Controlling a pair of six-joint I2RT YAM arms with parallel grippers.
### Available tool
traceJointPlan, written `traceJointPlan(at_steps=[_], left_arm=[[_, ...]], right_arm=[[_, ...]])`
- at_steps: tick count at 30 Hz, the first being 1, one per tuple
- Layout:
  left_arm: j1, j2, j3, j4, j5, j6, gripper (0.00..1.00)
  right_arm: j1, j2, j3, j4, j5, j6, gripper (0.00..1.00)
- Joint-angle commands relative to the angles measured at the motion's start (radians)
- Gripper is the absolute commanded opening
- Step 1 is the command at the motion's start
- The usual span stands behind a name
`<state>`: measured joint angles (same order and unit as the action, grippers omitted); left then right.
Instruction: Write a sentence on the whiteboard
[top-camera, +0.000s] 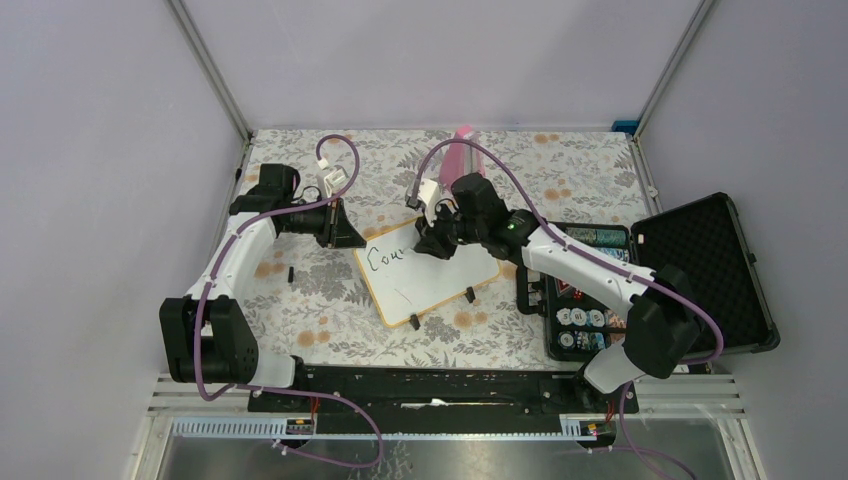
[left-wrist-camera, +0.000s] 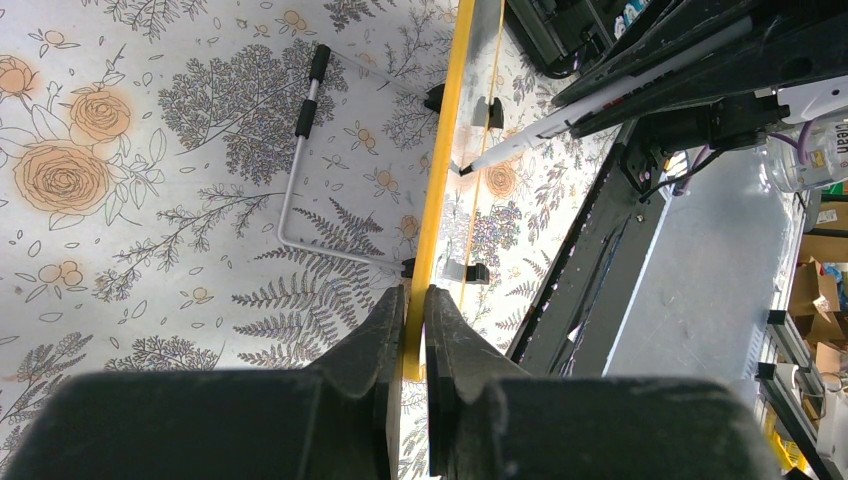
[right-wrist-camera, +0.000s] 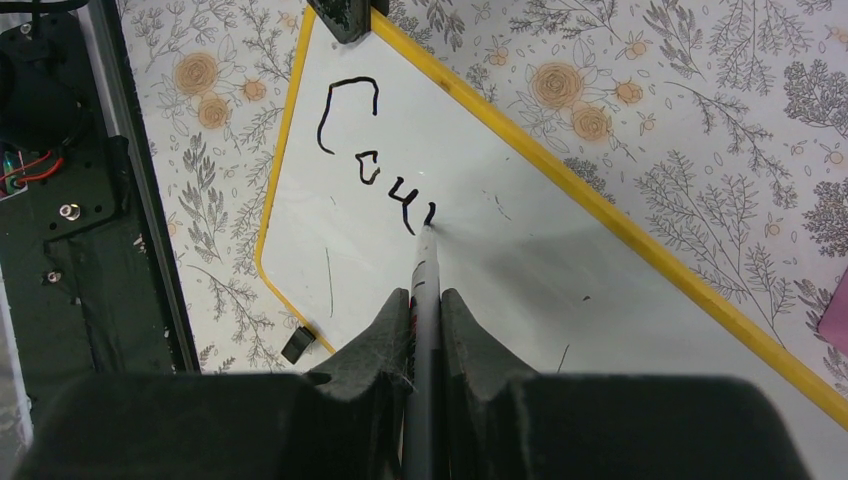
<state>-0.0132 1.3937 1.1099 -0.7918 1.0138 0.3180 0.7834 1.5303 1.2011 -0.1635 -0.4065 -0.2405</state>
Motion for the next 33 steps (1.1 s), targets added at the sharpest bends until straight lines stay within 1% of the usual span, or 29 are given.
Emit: traceJointPlan(at_steps=[1,8,19,33], left_arm=[[0.003,-0.016,-0.002,0.012,-0.008,0.014,0.0],[0.004,-0.012,0.001,0.012,-0.005,0.013,0.0],[0.004,-0.018,-0.002,0.012,-0.009,0.013,0.0],[0.004,-0.015,-0.002,0.012,-0.007,0.013,0.0]], right_arm=[[0.0,-0.028,-0.02,0.027,0.018,-0.024,0.0],[0.001,-0.024,-0.014,0.022,0.0,-0.021,0.0],[-0.009,0.0,0.043,0.024,0.014,0.008,0.0],[-0.035,-0.014,0.041,0.022,0.013,0.009,0.0]])
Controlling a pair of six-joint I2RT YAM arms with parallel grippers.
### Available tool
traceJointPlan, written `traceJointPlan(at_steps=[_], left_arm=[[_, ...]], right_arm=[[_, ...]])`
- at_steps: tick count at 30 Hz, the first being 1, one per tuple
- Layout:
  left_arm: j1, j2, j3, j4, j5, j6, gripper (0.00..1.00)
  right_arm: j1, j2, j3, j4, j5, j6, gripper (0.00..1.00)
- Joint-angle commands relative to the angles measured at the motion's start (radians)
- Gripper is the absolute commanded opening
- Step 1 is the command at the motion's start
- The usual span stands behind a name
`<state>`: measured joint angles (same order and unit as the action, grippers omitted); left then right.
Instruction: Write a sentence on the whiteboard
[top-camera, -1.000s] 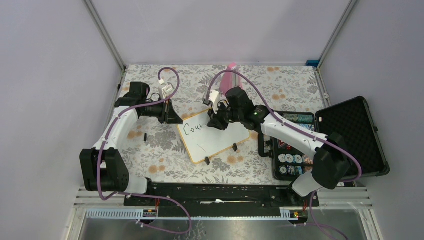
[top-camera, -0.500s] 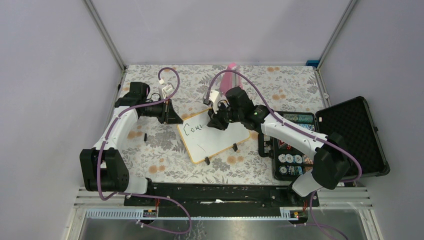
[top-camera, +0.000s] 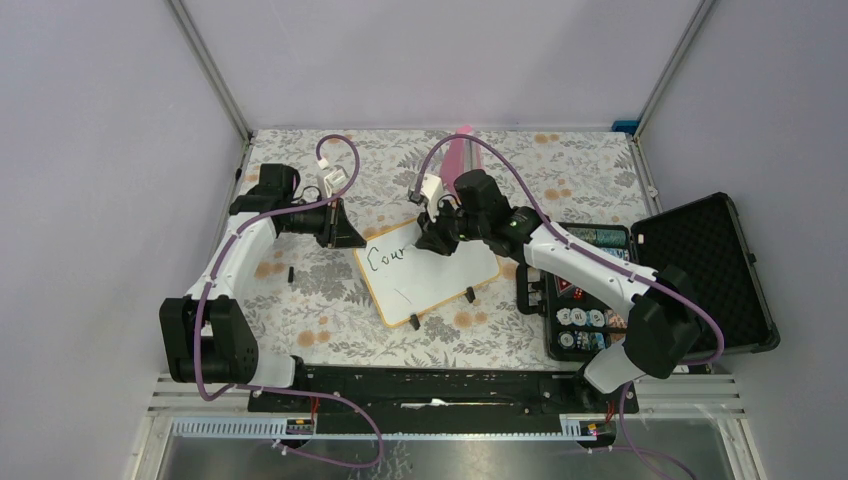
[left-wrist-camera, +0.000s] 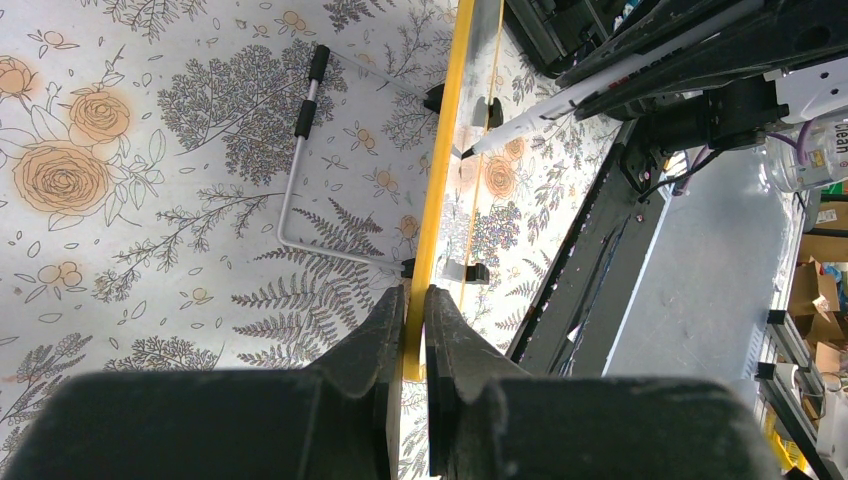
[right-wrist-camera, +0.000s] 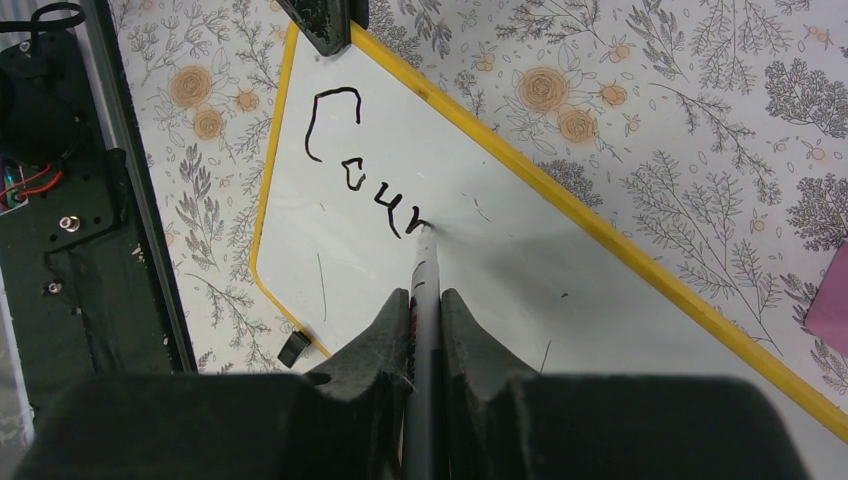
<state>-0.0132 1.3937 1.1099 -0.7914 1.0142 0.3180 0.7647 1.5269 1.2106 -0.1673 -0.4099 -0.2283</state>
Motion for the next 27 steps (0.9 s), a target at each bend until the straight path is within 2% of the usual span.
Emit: traceJointPlan(at_steps=[1,6,10,27], left_arm=[[0.003,-0.015,-0.001,0.012,-0.007,0.013,0.0],[0.004,-0.019,-0.004,0.012,-0.01,0.015,0.0],[0.004,-0.02,-0.005,0.012,-0.011,0.016,0.0],[0.004,-0.019,-0.004,0.012,-0.009,0.016,0.0]], right_arm=[[-0.016,-0.015,0.028,0.026,0.007,-0.004,0.0],[-0.023,-0.073,0.013,0.0,-0.06,0.007,0.0],[-0.036,-0.094,0.004,-0.02,-0.054,0.004,0.0],[-0.037,-0.021,0.026,0.003,-0.03,0.007,0.0]])
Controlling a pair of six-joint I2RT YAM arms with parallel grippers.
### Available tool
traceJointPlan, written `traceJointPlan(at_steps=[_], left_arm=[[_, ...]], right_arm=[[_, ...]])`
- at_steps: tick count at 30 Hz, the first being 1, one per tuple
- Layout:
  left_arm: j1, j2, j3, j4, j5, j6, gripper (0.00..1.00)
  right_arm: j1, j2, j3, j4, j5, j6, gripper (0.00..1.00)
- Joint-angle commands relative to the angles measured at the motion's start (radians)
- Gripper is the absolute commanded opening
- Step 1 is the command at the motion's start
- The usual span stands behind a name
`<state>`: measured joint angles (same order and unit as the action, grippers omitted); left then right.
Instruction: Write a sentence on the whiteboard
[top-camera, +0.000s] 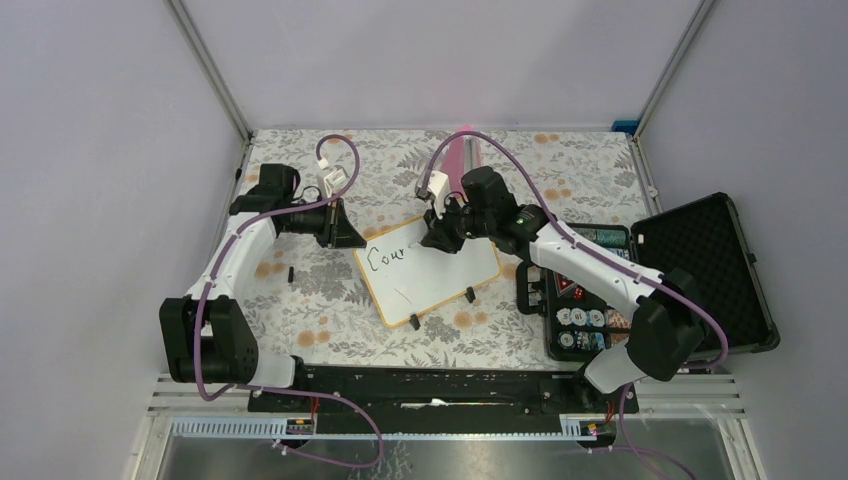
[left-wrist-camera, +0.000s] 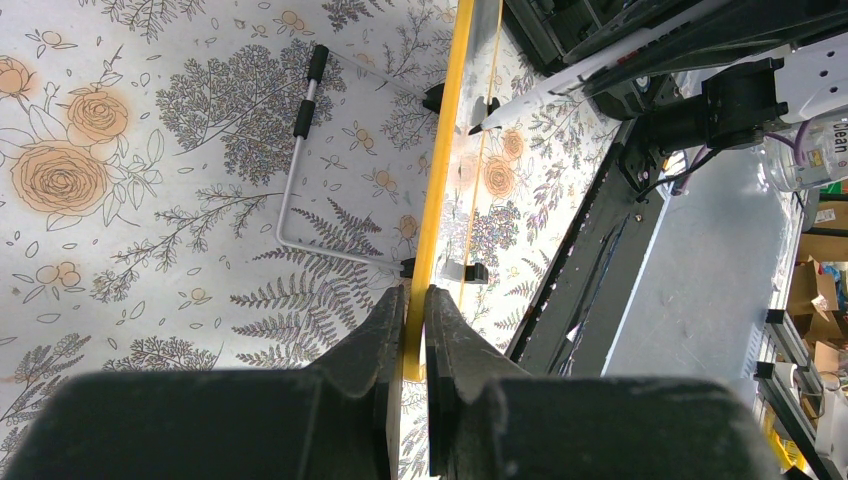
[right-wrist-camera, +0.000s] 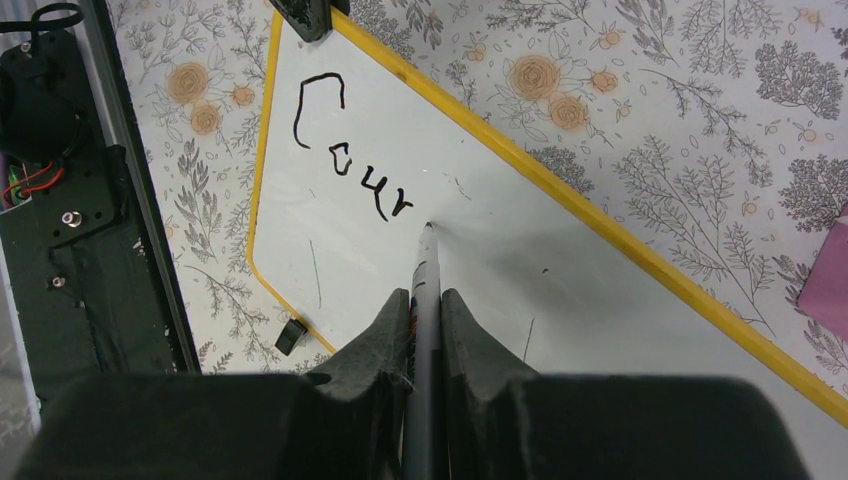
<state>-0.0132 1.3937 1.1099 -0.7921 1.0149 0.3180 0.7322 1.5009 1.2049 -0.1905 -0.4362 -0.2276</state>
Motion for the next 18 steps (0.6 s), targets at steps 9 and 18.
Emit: traceJointPlan(at_steps=[9,18], left_arm=[[0.003,-0.016,-0.004,0.013,-0.009,0.018,0.0],[0.003,-0.018,-0.008,0.013,-0.01,0.019,0.0]], right_arm=[[-0.002,0.021,0.037,0.033,0.002,0.006,0.0],[0.0,0.037,0.053,0.044,0.008,0.007,0.0]])
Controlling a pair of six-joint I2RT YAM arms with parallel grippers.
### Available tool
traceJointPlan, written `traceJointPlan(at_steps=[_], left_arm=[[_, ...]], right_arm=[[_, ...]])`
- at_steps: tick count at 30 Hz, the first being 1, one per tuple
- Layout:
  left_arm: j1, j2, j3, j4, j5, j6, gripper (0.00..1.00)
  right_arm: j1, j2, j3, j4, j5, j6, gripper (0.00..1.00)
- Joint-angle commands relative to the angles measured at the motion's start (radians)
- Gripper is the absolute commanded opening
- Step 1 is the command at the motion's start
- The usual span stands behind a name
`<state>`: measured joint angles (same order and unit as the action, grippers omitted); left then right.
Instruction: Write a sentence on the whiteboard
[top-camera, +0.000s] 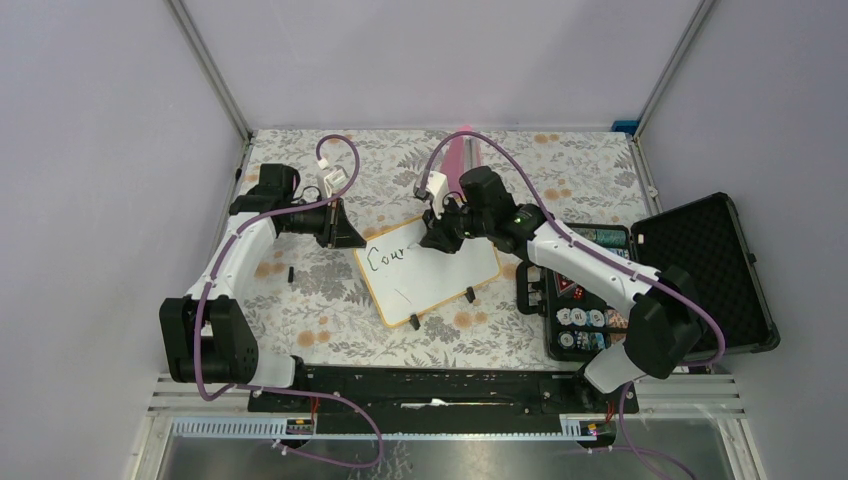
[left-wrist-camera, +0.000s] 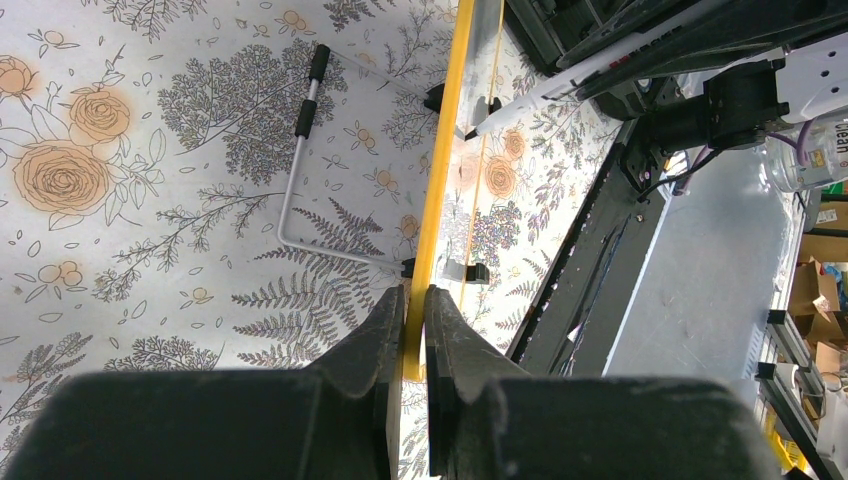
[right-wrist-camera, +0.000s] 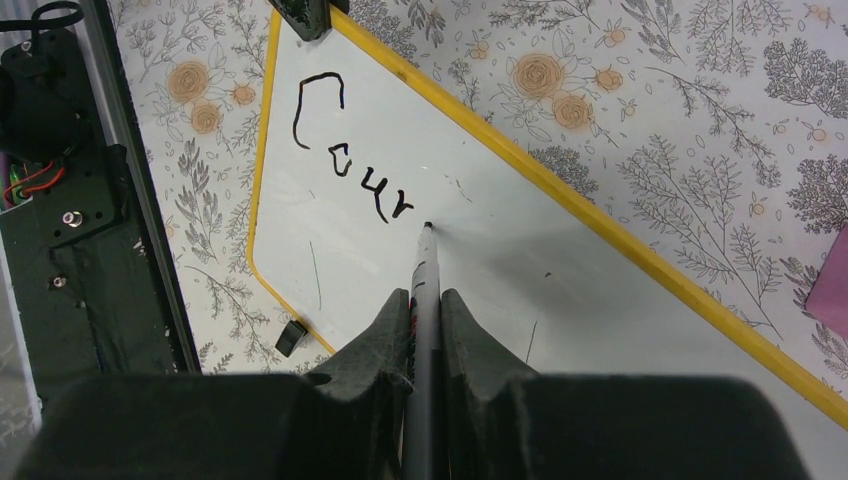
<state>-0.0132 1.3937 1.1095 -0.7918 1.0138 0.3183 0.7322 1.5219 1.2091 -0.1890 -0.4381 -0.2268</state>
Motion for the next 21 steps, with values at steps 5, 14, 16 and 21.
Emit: traceJointPlan(at_steps=[5,14,16,21], left_arm=[[0.004,-0.016,-0.007,0.012,-0.009,0.019,0.0],[0.004,-0.016,-0.009,0.012,-0.009,0.021,0.0],[0.004,-0.016,-0.007,0.012,-0.01,0.021,0.0],[0.004,-0.015,-0.005,0.012,-0.01,0.021,0.0]], right_arm=[[0.012,0.018,0.053,0.046,0.009,0.007,0.0],[0.027,0.022,0.033,0.045,0.001,-0.002,0.0],[0.031,0.023,0.027,0.044,0.006,-0.005,0.0],[0.031,0.016,0.01,0.037,0.014,-0.017,0.0]])
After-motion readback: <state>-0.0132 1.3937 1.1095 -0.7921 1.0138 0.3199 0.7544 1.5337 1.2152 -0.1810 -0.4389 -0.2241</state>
